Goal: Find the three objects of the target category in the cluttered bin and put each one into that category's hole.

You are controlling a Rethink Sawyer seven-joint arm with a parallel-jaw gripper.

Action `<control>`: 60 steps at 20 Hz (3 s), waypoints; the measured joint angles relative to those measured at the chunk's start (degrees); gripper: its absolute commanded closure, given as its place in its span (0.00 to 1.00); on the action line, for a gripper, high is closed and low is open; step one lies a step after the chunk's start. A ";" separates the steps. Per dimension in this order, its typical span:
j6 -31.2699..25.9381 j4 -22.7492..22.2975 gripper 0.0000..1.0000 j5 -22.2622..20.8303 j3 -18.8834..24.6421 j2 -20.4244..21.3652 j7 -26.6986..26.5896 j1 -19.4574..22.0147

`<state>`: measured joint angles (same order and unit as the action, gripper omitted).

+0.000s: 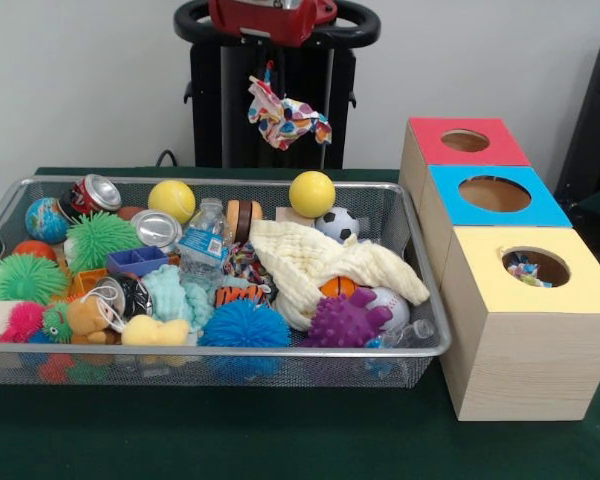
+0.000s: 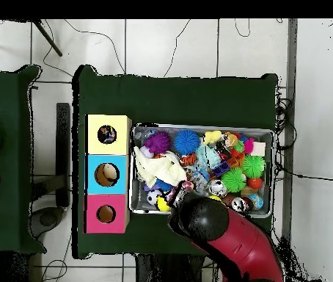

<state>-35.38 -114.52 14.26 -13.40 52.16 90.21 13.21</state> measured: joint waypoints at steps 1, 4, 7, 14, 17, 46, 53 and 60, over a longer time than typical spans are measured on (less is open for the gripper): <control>0.00 -0.30 1.00 0.27 -0.05 0.00 0.28 -0.13; 0.01 -0.94 1.00 0.68 -0.12 0.00 0.72 -0.40; 0.07 -1.48 1.00 1.08 -0.20 0.01 1.36 -0.88; 2.02 -1.66 1.00 2.78 -0.21 0.01 3.37 -1.83; 2.99 -1.67 1.00 3.75 -0.22 0.01 4.57 -2.14; 3.53 -0.12 1.00 7.51 -2.00 -4.80 15.50 -10.87; 2.97 2.34 1.00 7.66 -2.37 -6.00 18.80 -12.48; 1.49 4.16 1.00 7.65 -3.02 -6.14 20.91 -13.63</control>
<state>-33.89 -110.36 21.92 -16.42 46.02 111.12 -0.42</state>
